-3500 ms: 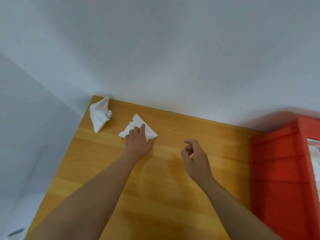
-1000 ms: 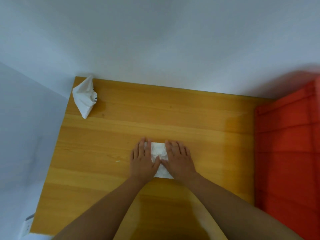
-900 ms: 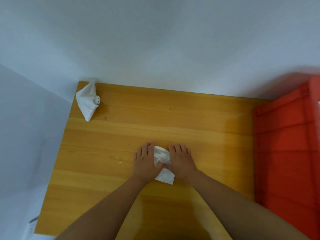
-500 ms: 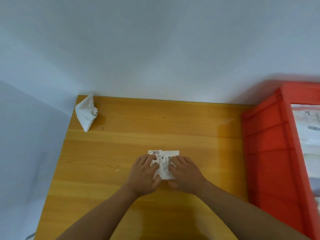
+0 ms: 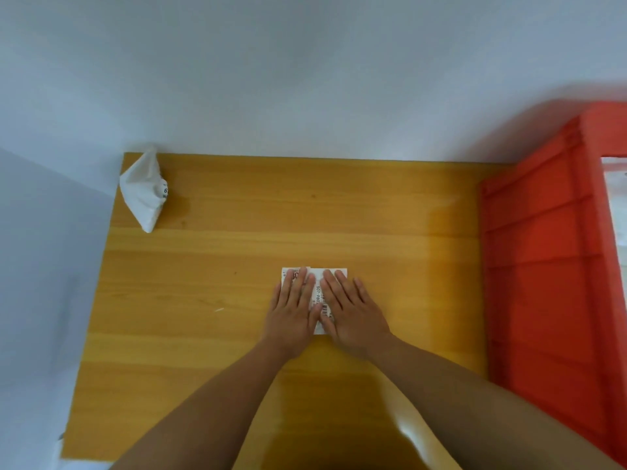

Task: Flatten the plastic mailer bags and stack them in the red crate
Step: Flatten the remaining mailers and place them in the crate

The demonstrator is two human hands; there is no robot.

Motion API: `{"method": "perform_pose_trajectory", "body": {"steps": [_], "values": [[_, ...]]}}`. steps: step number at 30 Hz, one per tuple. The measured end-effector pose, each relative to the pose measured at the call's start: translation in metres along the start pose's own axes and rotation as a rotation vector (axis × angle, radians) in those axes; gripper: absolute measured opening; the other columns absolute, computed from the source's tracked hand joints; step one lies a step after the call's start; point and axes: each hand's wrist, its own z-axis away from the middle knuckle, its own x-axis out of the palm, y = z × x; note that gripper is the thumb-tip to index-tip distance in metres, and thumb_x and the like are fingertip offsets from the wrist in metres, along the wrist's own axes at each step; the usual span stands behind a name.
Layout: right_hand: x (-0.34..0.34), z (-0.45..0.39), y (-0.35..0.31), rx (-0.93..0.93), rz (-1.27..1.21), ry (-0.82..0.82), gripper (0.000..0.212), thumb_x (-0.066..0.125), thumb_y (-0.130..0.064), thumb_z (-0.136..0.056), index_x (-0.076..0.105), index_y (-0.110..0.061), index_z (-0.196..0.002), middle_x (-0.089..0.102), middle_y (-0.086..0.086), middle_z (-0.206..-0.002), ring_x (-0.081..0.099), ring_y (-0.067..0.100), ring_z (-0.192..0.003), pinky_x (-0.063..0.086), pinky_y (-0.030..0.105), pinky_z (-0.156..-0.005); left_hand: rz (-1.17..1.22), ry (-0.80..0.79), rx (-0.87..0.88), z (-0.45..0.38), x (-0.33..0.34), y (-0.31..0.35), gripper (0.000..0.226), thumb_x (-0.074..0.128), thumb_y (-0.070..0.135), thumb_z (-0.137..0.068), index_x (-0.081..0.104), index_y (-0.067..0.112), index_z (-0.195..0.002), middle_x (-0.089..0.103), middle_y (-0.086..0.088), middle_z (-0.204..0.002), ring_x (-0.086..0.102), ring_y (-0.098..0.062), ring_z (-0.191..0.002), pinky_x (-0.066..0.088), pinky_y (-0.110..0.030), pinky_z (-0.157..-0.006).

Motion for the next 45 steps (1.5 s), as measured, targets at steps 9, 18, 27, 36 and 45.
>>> {"method": "perform_pose_trajectory", "body": {"steps": [9, 18, 27, 36, 45], "values": [[-0.038, 0.003, -0.015, 0.545, -0.597, 0.007, 0.067, 0.057, -0.031, -0.098, 0.025, -0.008, -0.152, 0.036, 0.010, -0.147, 0.034, 0.029, -0.134, 0.031, 0.037, -0.111, 0.770, 0.209, -0.851, -0.014, -0.060, 0.045, 0.066, 0.064, 0.015, -0.092, 0.031, 0.012, -0.149, 0.022, -0.016, -0.152, 0.039, -0.038, -0.131, 0.044, -0.044, -0.097], [-0.168, 0.004, 0.007, 0.624, -1.543, 0.362, 0.025, 0.064, -0.010, -0.095, 0.055, -0.011, -0.118, 0.067, 0.007, -0.113, 0.068, 0.016, -0.091, 0.055, 0.022, -0.065, 1.654, 0.299, -0.840, -0.058, -0.175, 0.075, 0.040, 0.061, 0.006, -0.094, 0.047, 0.022, -0.128, 0.068, -0.015, -0.108, 0.069, -0.031, -0.088, 0.059, -0.044, -0.071], [-0.306, 0.070, 0.044, 0.436, -1.798, 0.877, 0.015, 0.059, -0.008, -0.097, 0.057, -0.012, -0.111, 0.075, 0.007, -0.100, 0.073, 0.018, -0.080, 0.059, 0.033, -0.069, 1.977, 0.217, -0.334, -0.094, -0.290, 0.224, 0.021, 0.061, -0.004, -0.091, 0.047, 0.003, -0.104, 0.068, -0.019, -0.102, 0.069, -0.026, -0.090, 0.059, -0.036, -0.081], [-0.323, 0.182, 0.167, 0.686, -1.688, 1.357, 0.024, 0.054, -0.008, -0.099, 0.048, -0.011, -0.123, 0.070, 0.008, -0.096, 0.063, 0.014, -0.056, 0.048, 0.025, -0.055, 1.545, -0.124, -0.184, -0.098, -0.277, 0.366, 0.009, 0.064, 0.018, -0.094, 0.056, 0.013, -0.093, 0.068, -0.005, -0.091, 0.063, -0.017, -0.082, 0.052, -0.024, -0.068], [-0.256, 0.189, 0.255, 0.924, -1.545, 1.090, 0.035, 0.043, 0.001, -0.099, 0.046, -0.005, -0.134, 0.065, 0.017, -0.100, 0.063, 0.019, -0.058, 0.053, 0.027, -0.055, 1.373, -0.084, -0.315, -0.100, -0.242, 0.383, 0.010, 0.051, 0.007, -0.093, 0.059, 0.012, -0.092, 0.064, 0.000, -0.077, 0.057, -0.010, -0.067, 0.045, -0.021, -0.061]]}}
